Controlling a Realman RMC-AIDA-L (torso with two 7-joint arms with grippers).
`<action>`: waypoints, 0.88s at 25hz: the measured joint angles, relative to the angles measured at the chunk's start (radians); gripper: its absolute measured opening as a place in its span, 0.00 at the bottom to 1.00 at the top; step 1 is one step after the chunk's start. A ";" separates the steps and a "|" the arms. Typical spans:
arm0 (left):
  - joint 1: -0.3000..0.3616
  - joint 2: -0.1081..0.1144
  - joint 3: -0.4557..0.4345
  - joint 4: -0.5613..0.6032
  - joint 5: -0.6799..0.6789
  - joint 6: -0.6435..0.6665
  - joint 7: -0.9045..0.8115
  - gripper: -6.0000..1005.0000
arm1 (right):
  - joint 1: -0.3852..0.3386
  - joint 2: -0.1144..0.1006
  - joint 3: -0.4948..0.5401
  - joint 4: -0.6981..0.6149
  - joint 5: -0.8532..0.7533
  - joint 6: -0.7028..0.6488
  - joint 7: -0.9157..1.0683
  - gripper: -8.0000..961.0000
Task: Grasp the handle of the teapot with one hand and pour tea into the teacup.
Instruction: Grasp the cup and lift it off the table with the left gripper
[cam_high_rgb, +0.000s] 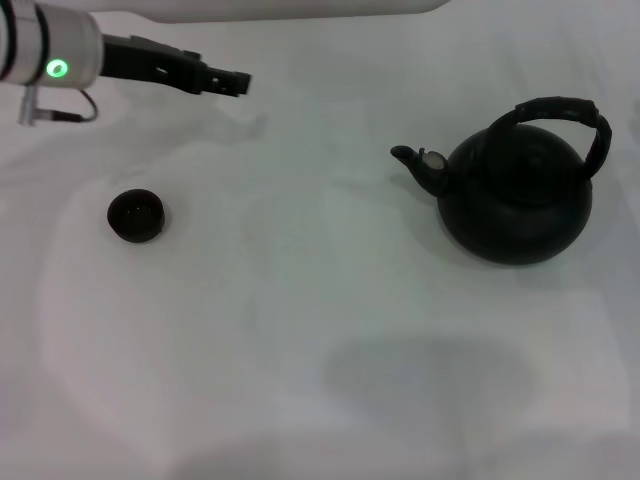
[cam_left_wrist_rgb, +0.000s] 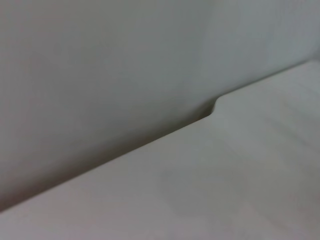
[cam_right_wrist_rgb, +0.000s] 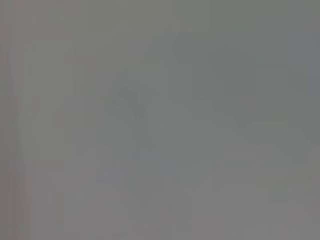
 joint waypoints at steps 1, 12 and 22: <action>0.014 -0.003 -0.036 0.043 0.077 0.020 -0.036 0.87 | 0.002 -0.001 0.000 0.001 0.000 0.002 0.000 0.91; 0.103 -0.181 -0.415 0.354 0.732 0.332 -0.218 0.87 | 0.014 -0.002 0.014 0.003 0.005 0.013 -0.002 0.90; 0.118 -0.212 -0.418 0.393 0.888 0.415 -0.266 0.88 | 0.016 -0.003 0.014 0.002 0.005 0.013 -0.003 0.90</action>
